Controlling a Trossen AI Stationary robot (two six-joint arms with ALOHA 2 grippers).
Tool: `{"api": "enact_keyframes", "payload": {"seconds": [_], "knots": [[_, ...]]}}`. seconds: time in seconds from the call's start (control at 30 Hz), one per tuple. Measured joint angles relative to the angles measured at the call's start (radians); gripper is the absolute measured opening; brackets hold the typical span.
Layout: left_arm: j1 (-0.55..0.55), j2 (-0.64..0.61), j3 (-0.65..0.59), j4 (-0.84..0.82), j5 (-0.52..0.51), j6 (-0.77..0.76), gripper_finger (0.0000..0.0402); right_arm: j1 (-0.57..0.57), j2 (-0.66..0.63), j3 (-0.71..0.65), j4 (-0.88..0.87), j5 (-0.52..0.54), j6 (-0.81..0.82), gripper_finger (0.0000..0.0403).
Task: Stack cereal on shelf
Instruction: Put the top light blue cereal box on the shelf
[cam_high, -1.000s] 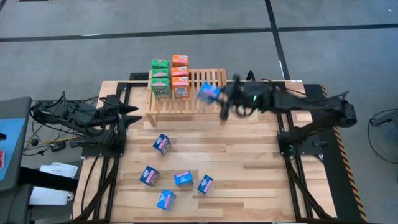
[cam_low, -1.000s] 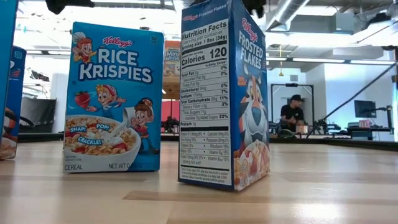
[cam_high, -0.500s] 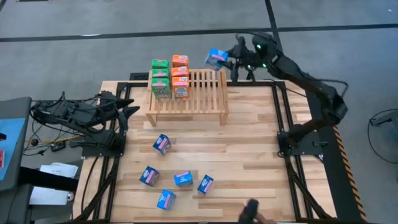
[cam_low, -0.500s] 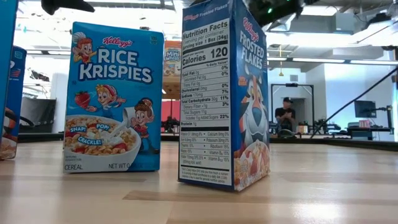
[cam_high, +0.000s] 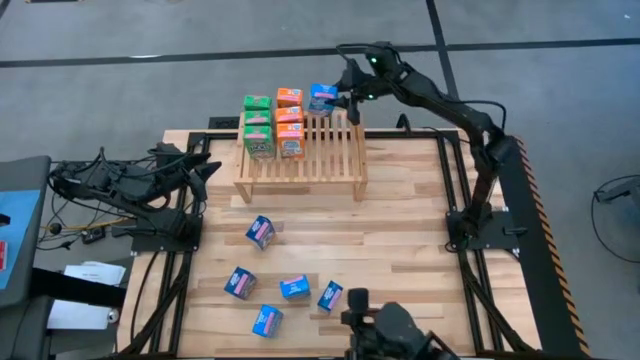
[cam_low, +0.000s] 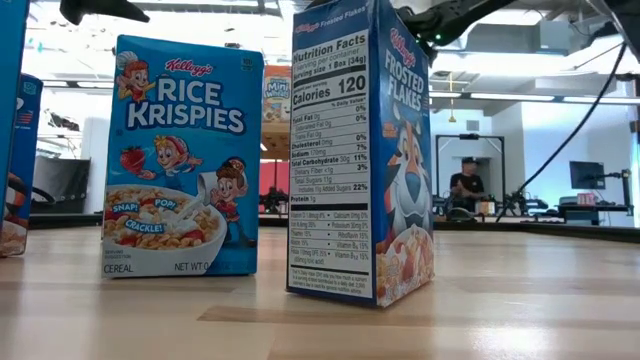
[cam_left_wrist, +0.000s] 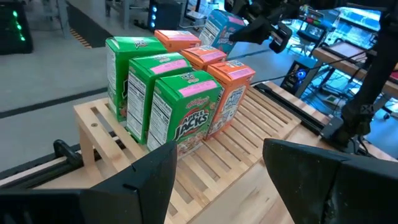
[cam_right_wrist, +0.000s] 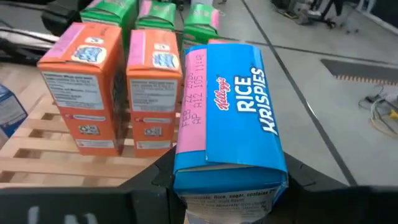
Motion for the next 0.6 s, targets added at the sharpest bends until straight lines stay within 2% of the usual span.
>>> {"api": "enact_keyframes", "payload": {"seconds": [0.13,0.6], "knots": [[0.000,0.000,0.000,0.000,-0.010,0.000,0.0228,0.004,0.050,0.043,-0.034,-0.048,-0.025,0.0174],[0.000,0.000,0.000,0.000,-0.055,0.027,0.0228,0.008,0.076,0.051,-0.092,-0.039,-0.080,0.0175]]}}
